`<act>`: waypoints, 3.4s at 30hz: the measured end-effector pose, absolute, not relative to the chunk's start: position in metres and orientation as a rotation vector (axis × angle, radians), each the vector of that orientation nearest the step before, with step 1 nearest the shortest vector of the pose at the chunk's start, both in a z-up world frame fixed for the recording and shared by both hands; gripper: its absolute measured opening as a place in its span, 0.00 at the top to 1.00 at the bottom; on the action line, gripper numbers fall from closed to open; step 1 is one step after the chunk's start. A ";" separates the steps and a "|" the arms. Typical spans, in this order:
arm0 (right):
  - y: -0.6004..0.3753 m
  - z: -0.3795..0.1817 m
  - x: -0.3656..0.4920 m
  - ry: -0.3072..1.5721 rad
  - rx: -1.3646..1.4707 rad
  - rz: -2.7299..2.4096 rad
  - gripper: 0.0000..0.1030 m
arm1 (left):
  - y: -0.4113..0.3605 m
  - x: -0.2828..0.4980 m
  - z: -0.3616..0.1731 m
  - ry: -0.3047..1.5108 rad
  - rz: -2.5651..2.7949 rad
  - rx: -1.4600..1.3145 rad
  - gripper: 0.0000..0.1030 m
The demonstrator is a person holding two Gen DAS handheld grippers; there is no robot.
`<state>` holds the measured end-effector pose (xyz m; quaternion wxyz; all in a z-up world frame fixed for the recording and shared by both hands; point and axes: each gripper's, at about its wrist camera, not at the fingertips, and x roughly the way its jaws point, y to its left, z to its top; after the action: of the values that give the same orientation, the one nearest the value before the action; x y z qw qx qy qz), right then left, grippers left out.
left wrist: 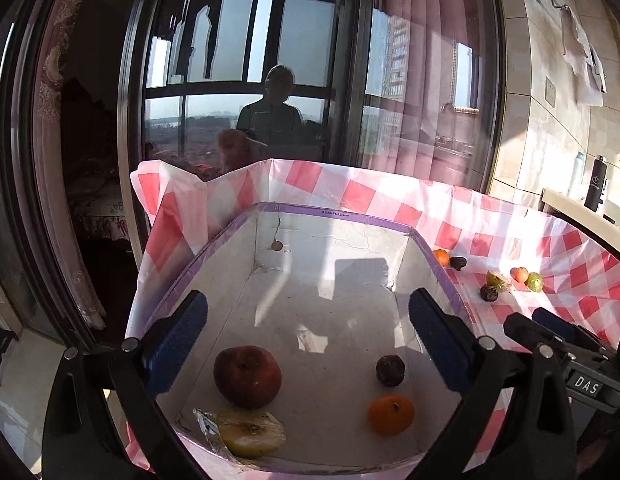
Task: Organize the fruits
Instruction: 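Lower the dark round fruit into the box and open the right tool, then grasp the second plastic-wrapped halved pear with the right tool, then grasp the second dark round fruit with the left tool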
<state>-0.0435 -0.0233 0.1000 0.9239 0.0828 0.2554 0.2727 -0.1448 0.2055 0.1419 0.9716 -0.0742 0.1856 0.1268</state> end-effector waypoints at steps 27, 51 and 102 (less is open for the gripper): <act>-0.205 0.016 0.123 0.786 0.422 0.148 0.16 | 0.023 0.090 0.019 0.784 -0.213 -0.268 0.02; -0.109 0.018 0.226 0.876 0.091 0.075 0.38 | 0.050 0.089 0.015 0.738 -0.208 -0.467 0.02; -0.221 0.020 0.109 0.664 0.452 0.167 0.37 | 0.038 0.025 0.021 0.739 -0.201 -0.296 0.62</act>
<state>0.1092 -0.2207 0.0201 0.9170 0.2198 0.3228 0.0811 0.0253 0.0378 0.0215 0.9170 -0.1439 0.3590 -0.0977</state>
